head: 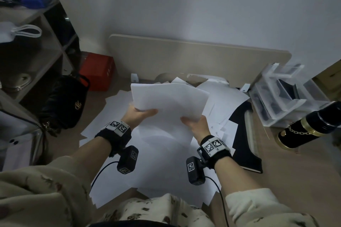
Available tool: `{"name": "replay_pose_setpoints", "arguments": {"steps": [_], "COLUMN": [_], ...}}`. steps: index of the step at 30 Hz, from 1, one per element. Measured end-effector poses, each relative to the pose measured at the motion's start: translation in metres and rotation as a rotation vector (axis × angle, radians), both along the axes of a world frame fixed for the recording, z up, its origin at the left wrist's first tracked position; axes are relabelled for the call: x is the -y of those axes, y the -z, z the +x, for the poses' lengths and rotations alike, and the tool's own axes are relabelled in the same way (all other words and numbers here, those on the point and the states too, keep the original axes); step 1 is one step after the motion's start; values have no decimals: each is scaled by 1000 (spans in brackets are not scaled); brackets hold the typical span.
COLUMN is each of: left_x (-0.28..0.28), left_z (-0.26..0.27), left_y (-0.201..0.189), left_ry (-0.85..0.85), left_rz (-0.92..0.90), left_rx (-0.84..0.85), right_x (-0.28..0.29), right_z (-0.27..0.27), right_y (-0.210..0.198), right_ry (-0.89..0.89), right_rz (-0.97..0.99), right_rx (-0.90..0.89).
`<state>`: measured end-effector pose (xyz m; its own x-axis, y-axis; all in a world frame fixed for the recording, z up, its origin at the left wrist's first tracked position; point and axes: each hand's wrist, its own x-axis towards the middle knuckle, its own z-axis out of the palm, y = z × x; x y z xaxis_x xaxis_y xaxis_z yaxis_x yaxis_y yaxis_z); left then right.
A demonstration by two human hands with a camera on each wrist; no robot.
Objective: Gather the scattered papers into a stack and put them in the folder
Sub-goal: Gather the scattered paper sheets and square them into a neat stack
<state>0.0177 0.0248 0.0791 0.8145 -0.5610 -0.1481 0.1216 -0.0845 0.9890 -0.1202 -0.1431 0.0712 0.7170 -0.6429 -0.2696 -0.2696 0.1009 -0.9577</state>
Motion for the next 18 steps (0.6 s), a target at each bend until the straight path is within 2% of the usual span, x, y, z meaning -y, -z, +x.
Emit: {"name": "replay_pose_setpoints", "arguments": {"steps": [2,8,12,15,18], "left_x": [-1,4,3,-3,-6], "left_z": [0,10,11,12,15], "left_y": [3,3,8,22,33], "left_ry": [29,-68,5,57,106], "left_rz": [-4,-13,73,181,278], "left_rx": [4,-46,3,-49,-32], "right_x": [0,1,1,1,-1], "right_z": [4,21,25,21,20], "right_y": [6,5,22,38,38], "right_ry": [17,120,104,52,68], "right_rz": [-5,-43,-42,-77,-98], "right_rx": [-32,26,-64,-154,-133]}}
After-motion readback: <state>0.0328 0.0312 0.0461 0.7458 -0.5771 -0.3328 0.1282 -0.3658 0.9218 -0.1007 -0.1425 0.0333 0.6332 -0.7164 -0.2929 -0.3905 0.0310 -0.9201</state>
